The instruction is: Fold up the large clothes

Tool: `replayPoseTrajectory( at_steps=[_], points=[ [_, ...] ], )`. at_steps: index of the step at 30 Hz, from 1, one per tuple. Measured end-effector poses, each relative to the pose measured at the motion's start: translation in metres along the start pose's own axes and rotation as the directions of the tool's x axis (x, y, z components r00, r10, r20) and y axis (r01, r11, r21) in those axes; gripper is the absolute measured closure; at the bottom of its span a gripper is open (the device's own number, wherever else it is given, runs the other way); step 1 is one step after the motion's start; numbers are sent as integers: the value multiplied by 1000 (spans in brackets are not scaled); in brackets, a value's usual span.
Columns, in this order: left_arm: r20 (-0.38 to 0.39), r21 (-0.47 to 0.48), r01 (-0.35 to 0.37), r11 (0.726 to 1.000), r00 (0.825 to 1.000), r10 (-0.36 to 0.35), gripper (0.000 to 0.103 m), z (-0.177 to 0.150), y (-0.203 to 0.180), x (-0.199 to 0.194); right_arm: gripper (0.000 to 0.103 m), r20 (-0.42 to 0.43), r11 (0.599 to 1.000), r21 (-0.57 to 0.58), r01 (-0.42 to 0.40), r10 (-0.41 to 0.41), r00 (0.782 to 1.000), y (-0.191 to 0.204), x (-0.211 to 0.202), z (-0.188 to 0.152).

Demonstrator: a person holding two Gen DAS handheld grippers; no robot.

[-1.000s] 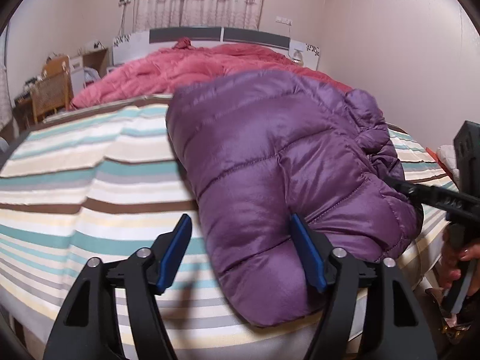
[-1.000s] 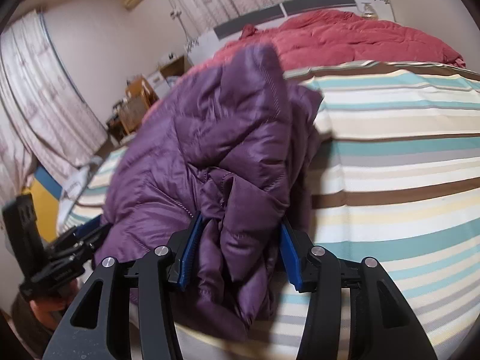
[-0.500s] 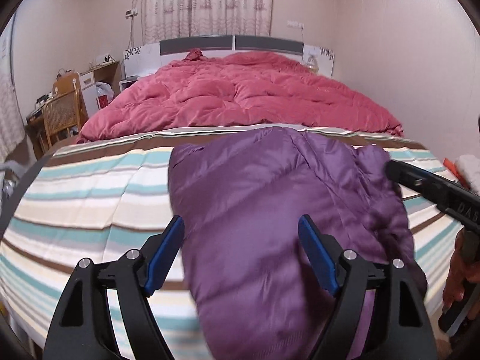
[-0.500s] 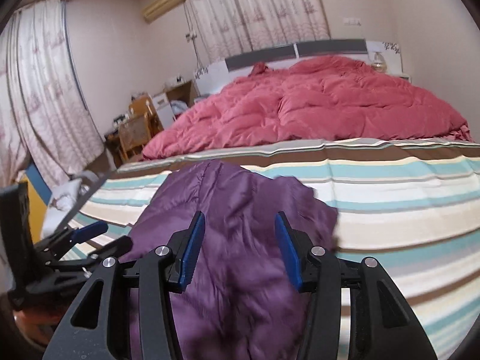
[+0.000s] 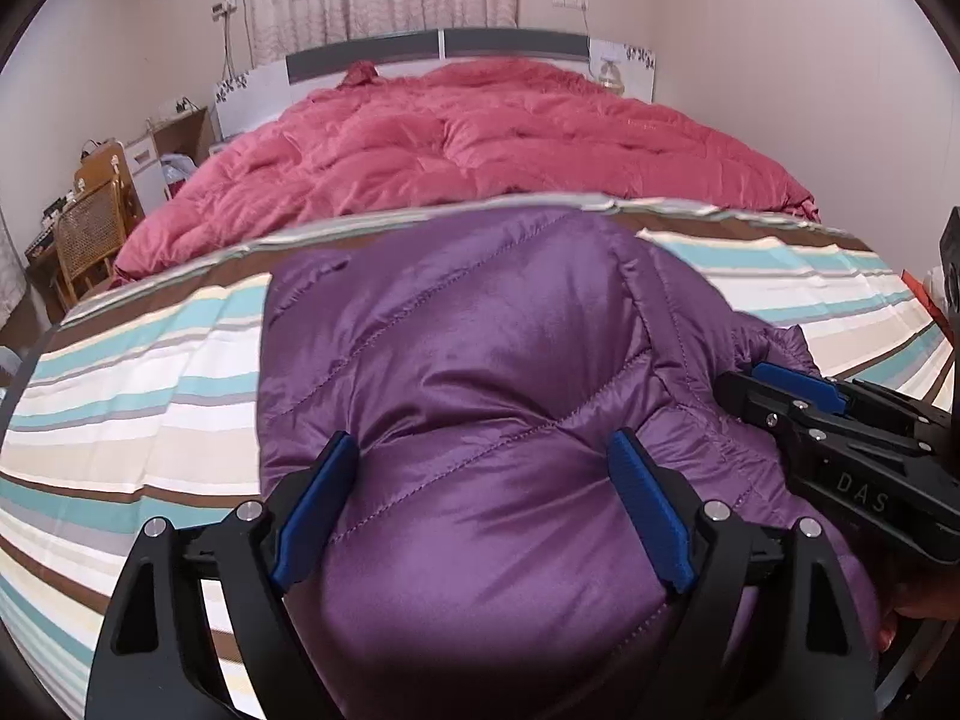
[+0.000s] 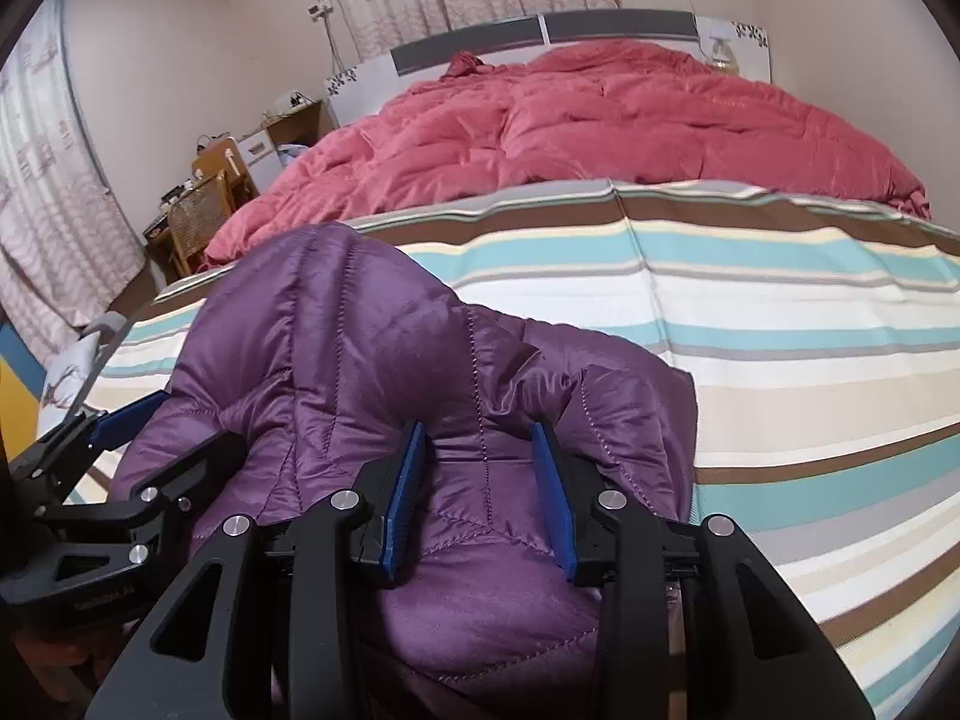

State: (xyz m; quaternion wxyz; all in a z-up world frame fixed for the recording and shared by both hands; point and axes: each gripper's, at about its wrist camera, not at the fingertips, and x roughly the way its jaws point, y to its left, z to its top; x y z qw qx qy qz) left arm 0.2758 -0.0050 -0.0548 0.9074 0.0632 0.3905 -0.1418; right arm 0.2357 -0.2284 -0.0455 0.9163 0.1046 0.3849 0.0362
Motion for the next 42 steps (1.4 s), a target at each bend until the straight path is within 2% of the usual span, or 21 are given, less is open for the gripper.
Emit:
replayPoseTrajectory(
  at_steps=[3, 9, 15, 19, 23, 27, 35, 42],
  points=[
    [-25, -23, 18, 1000, 1000, -19, 17, 1, 4, 13, 67, 2, 1000, -1, 7, -7, 1000, -2, 11, 0],
    [-17, -24, 18, 1000, 1000, -18, 17, -3, 3, 18, 67, 8, 1000, -10, 8, -8, 1000, -1, 13, -3],
    [47, 5, -56, 998, 997, 55, 13, -11, -4, -14, 65, 28, 998, -62, 33, -31, 999, 8, -13, -3],
    [73, -44, -36, 998, 997, 39, 10, -24, 1, -38, 57, 56, 999, -49, 21, -18, 998, 12, -40, -11],
    [72, -131, 20, 991, 997, -11, 5, -43, 10, -60, 57, 74, 996, -85, 24, -17, 997, 21, -64, -18],
    [80, -184, 38, 982, 997, -24, 2, -62, 16, -78, 57, 81, 993, -117, 21, -11, 997, 27, -84, -27],
    [74, -170, 26, 985, 997, -14, 2, -92, 15, -91, 57, 62, 990, -140, 9, -1, 998, 33, -105, -52],
    [59, -158, 17, 987, 998, -8, 2, -105, 18, -91, 57, 19, 991, -136, 16, -13, 1000, 28, -101, -75]
  ],
)
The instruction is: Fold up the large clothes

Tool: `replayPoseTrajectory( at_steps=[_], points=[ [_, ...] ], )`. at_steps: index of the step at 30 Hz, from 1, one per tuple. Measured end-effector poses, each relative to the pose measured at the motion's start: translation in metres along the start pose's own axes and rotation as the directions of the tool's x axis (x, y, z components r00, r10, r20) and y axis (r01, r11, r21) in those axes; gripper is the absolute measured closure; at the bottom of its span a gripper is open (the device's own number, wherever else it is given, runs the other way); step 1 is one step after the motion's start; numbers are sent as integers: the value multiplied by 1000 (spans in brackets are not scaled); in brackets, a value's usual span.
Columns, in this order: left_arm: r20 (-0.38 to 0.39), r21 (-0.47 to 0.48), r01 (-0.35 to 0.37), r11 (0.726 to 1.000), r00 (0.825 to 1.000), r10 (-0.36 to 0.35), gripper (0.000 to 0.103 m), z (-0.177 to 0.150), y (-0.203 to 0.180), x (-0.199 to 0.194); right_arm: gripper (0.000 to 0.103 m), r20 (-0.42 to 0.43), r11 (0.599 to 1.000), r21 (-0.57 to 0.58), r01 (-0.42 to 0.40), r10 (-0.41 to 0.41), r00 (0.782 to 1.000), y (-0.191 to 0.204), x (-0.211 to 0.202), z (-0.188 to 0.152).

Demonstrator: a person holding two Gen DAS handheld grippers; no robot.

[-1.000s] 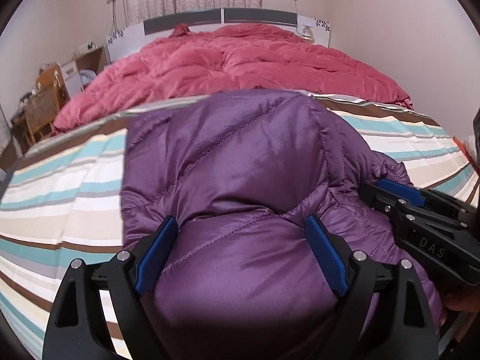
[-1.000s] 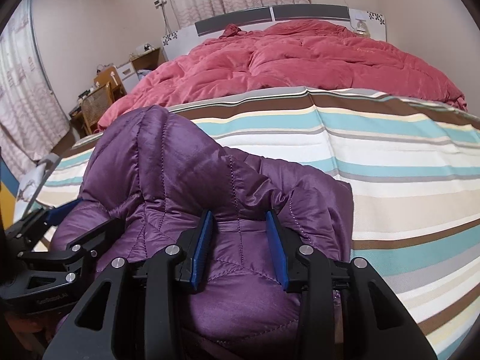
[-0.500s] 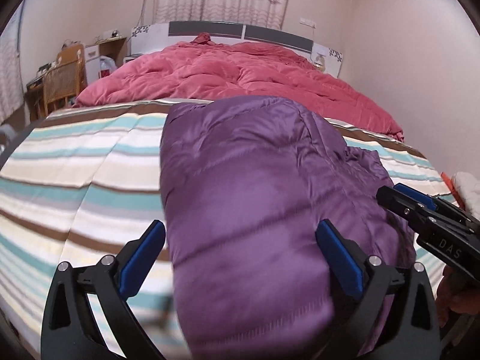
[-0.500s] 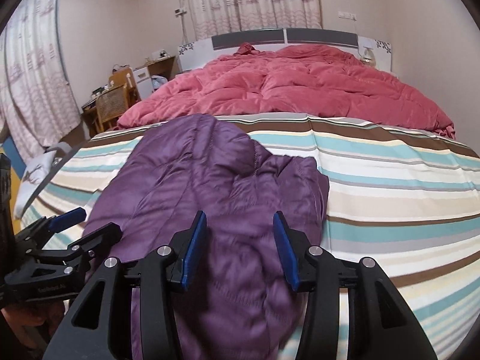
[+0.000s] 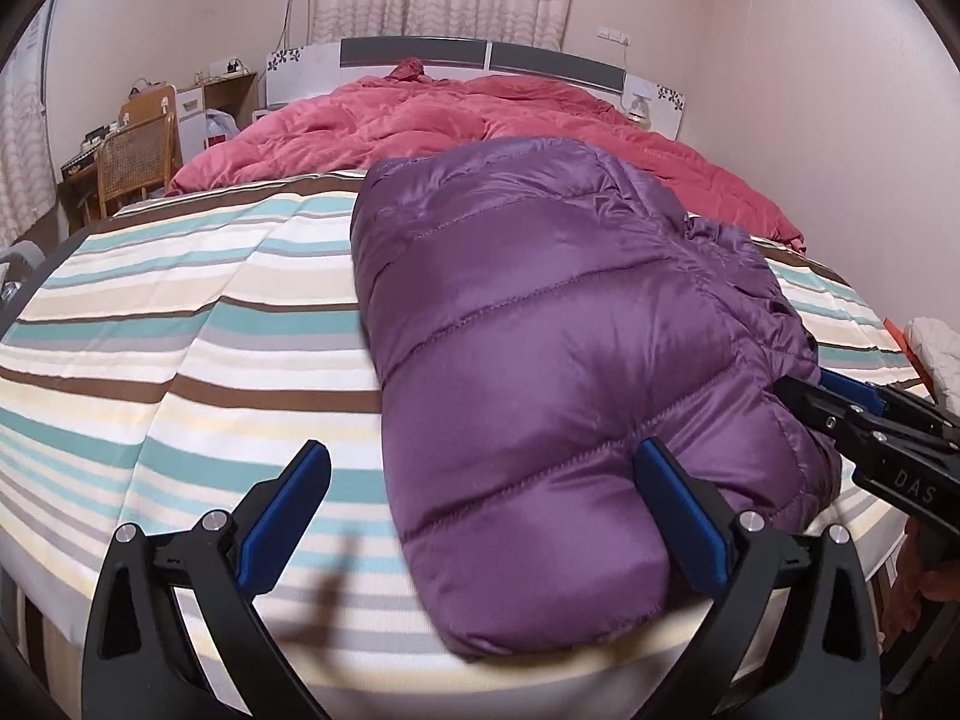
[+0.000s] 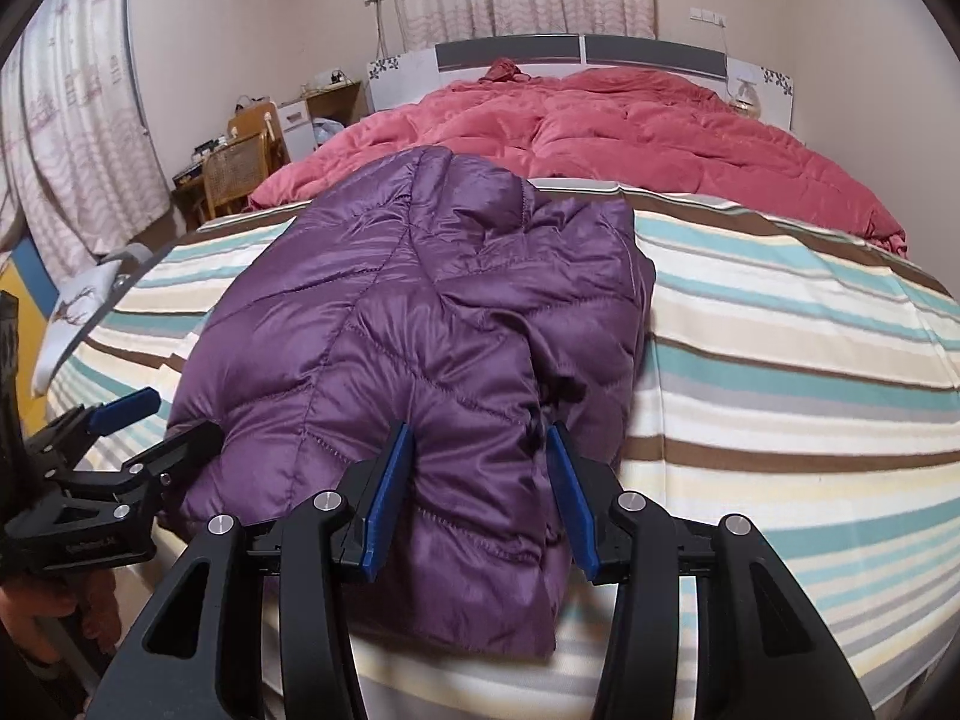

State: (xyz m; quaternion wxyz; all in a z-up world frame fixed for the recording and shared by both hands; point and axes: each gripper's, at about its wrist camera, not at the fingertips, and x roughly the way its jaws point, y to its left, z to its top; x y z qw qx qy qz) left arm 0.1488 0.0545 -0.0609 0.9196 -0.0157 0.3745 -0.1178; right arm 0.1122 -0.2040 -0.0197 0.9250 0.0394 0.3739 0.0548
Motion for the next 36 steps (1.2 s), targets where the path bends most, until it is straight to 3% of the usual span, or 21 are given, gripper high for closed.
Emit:
replayPoseTrajectory(
  at_steps=[5, 6, 7, 11, 13, 15, 18, 20, 24, 36],
  points=[
    [44, 55, -32, 998, 999, 30, 2, -2, -9, -26, 56, 29, 1000, -4, -15, 15, 999, 6, -17, -2],
    [57, 58, -41, 997, 998, 38, 2, -3, -10, -32, 52, 33, 1000, 4, -23, 23, 999, 6, -22, -3],
    [75, 51, -50, 997, 996, 46, 2, -5, -10, -40, 42, 36, 1000, 11, -27, 27, 999, 6, -25, -5],
    [102, -8, -60, 998, 993, 60, 2, -9, -2, -59, 41, 54, 1000, -2, -30, 30, 998, 12, -39, -10],
    [110, -32, -100, 994, 989, 103, 2, -12, 2, -66, 39, 61, 999, -1, -36, 36, 997, 15, -45, -11],
    [125, -47, -159, 986, 979, 164, 2, -14, 3, -73, 30, 67, 999, 2, -33, 33, 997, 17, -50, -13],
    [126, -56, -188, 981, 973, 193, 2, -20, 3, -82, 29, 76, 1000, -11, -28, 29, 997, 22, -59, -18],
    [125, -60, -221, 973, 966, 227, 2, -23, 1, -87, 17, 72, 1000, -23, -15, 17, 997, 26, -63, -22],
    [119, -79, -228, 971, 964, 236, 2, -30, 0, -95, 9, 75, 1000, -23, 7, -5, 997, 29, -72, -30],
    [165, -70, -211, 975, 961, 220, 2, -36, -13, -109, 5, 115, 998, 25, 64, -67, 991, 21, -93, -41]
  ],
)
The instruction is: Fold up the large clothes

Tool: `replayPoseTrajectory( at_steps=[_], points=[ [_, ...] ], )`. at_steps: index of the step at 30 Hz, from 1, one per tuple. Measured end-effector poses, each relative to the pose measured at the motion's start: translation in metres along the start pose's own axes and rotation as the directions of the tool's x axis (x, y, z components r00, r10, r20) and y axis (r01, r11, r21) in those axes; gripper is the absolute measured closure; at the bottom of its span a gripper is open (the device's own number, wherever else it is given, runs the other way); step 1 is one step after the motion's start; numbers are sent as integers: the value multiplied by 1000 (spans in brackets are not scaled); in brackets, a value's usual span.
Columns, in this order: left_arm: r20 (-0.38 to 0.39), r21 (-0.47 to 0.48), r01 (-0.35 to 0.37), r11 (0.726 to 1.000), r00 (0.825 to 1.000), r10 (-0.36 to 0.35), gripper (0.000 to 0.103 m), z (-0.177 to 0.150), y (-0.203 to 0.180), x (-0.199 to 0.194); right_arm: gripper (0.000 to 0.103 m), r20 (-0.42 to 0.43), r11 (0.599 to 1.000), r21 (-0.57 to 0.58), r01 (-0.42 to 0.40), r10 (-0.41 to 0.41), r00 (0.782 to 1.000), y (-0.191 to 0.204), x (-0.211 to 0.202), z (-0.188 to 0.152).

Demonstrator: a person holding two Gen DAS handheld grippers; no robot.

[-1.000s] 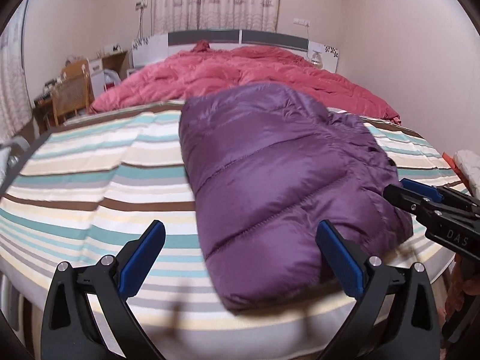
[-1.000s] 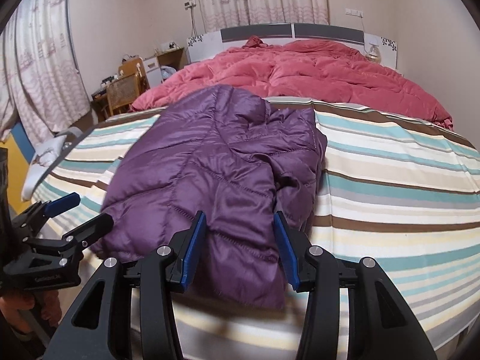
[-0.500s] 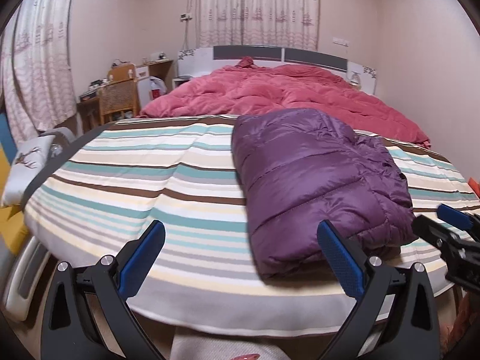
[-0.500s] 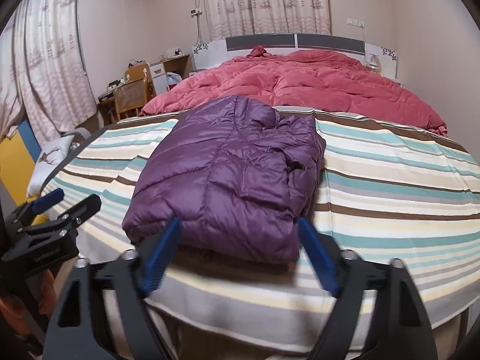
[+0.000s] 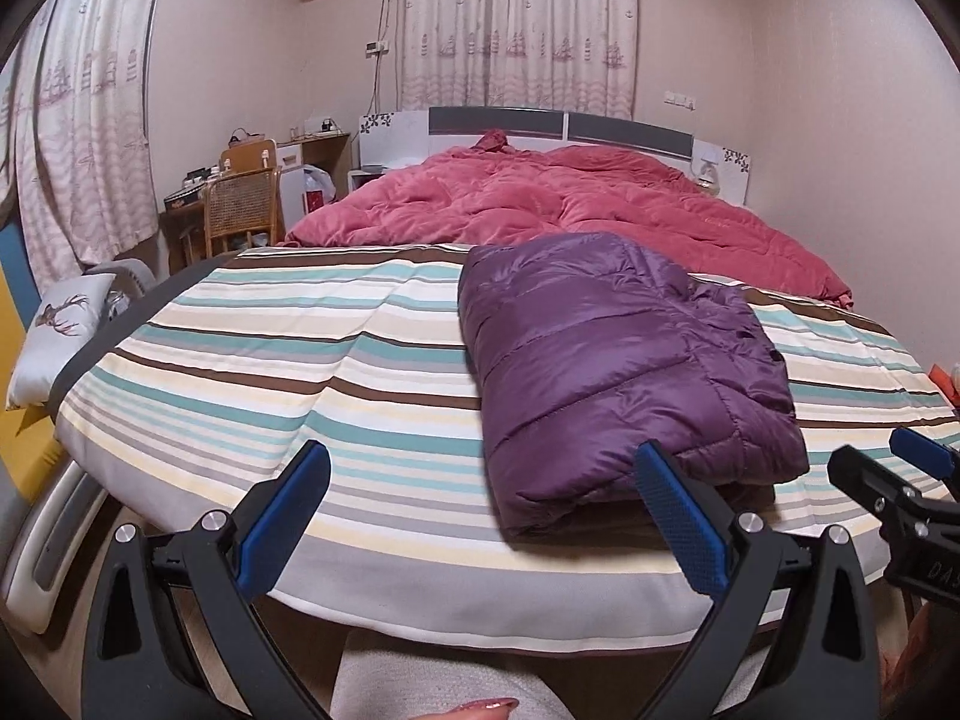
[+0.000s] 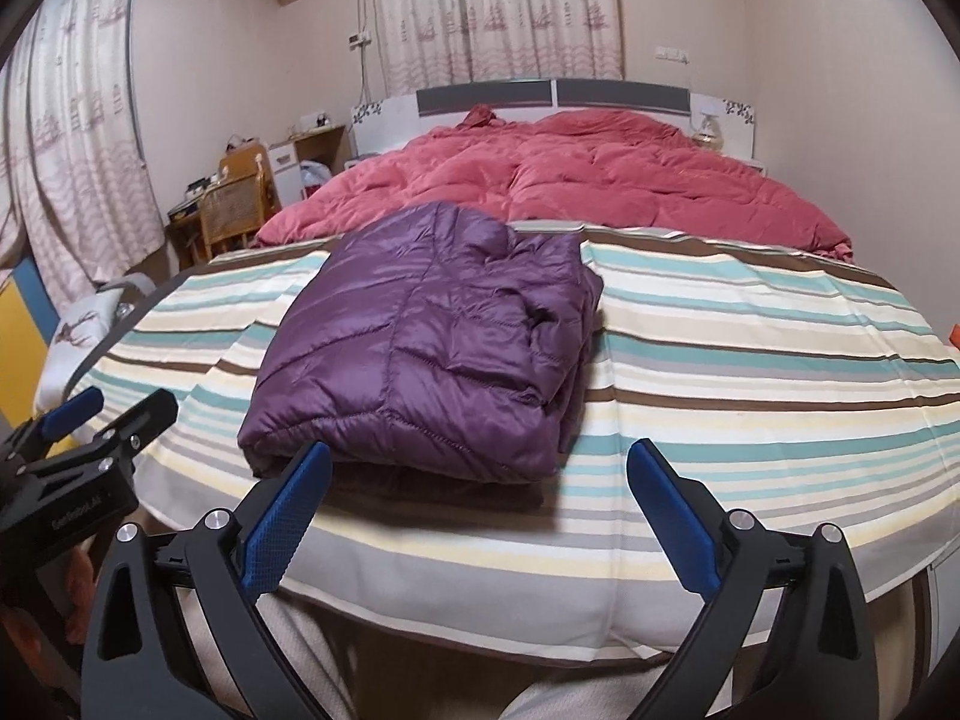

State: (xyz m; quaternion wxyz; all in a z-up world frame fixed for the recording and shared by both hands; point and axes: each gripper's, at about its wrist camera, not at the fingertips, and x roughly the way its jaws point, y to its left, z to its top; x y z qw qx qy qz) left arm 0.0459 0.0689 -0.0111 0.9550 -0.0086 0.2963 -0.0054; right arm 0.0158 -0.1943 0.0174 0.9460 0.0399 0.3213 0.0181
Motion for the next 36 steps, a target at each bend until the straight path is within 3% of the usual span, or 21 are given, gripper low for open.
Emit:
replayPoseTrajectory(
  at_steps=[36],
  points=[
    [-23, -9, 11, 1000, 1000, -11, 2, -4, -3, 6, 5, -1, 1000, 6, -15, 15, 1000, -2, -1, -1]
  ],
)
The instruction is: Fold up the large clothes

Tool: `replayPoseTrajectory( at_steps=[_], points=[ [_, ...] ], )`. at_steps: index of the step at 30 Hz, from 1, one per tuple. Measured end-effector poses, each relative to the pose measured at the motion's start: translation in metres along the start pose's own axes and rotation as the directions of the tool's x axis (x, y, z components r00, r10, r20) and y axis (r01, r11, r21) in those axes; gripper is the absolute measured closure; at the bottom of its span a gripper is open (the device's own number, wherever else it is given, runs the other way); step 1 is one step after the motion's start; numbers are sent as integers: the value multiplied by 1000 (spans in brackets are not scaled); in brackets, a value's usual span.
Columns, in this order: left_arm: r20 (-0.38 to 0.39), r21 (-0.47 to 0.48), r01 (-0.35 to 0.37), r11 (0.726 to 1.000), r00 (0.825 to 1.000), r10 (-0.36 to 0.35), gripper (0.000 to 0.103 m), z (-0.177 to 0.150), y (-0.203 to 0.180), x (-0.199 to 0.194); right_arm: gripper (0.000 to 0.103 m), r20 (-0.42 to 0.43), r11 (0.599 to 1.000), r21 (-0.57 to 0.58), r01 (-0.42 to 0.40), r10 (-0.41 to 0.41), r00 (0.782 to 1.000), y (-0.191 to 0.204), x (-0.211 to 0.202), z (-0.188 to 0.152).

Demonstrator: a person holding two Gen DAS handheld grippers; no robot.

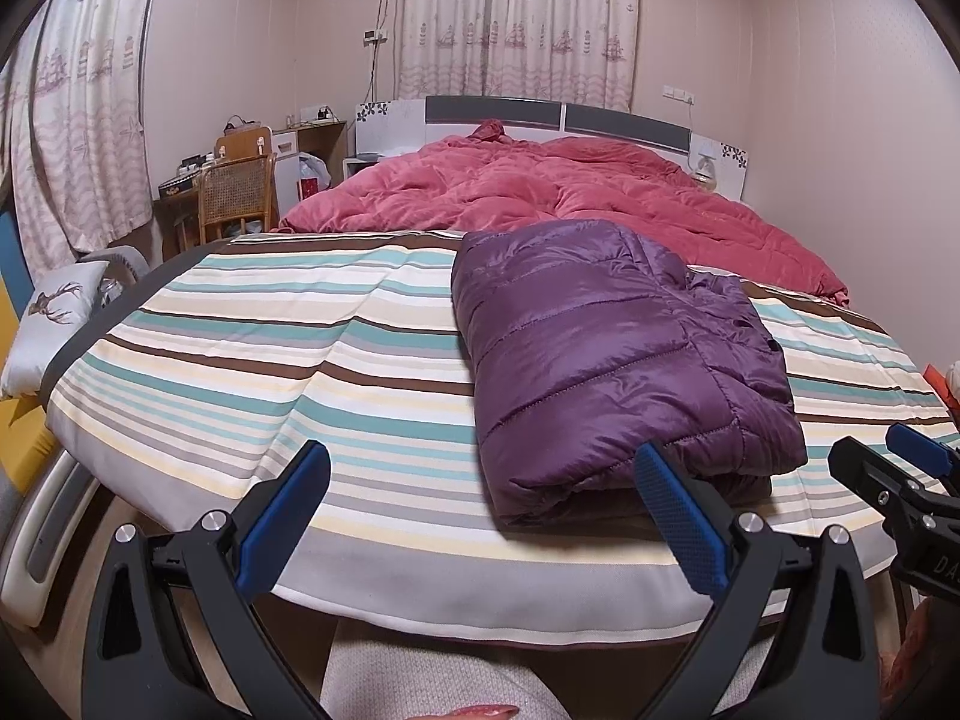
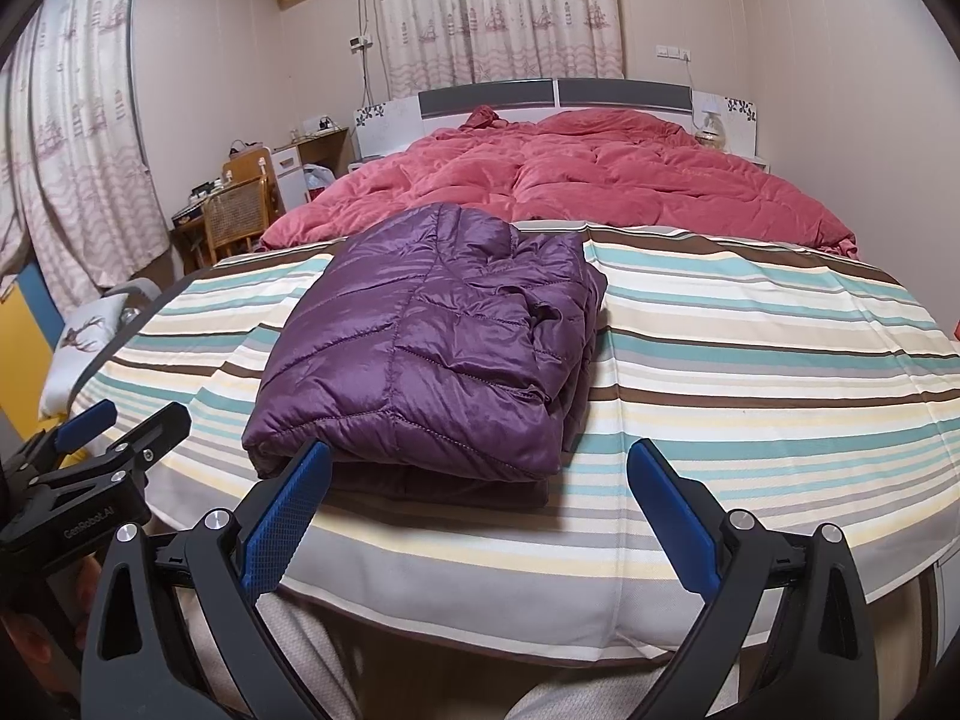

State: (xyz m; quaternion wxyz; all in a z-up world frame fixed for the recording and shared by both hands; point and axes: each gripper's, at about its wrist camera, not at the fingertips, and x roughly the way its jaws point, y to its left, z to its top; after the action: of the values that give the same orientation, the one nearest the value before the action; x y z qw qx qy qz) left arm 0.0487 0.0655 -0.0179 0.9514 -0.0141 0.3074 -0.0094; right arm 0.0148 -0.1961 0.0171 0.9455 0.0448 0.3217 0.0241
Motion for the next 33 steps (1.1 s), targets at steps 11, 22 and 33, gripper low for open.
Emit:
replayPoseTrajectory(
  at_steps=[11, 22, 33],
  points=[
    [-5, -10, 8, 1000, 1000, -8, 2, -2, -1, 1, 5, -4, 1000, 1, 1, -1, 1000, 0, 1, -2],
    [-9, -12, 24, 1000, 1000, -24, 2, -3, -3, 1, 5, -7, 1000, 0, 1, -1, 1000, 0, 1, -3],
    [-5, -14, 46, 999, 999, -46, 2, -4, -2, -1, 5, -13, 1000, 0, 2, -2, 1000, 1, 1, -3]
  ],
)
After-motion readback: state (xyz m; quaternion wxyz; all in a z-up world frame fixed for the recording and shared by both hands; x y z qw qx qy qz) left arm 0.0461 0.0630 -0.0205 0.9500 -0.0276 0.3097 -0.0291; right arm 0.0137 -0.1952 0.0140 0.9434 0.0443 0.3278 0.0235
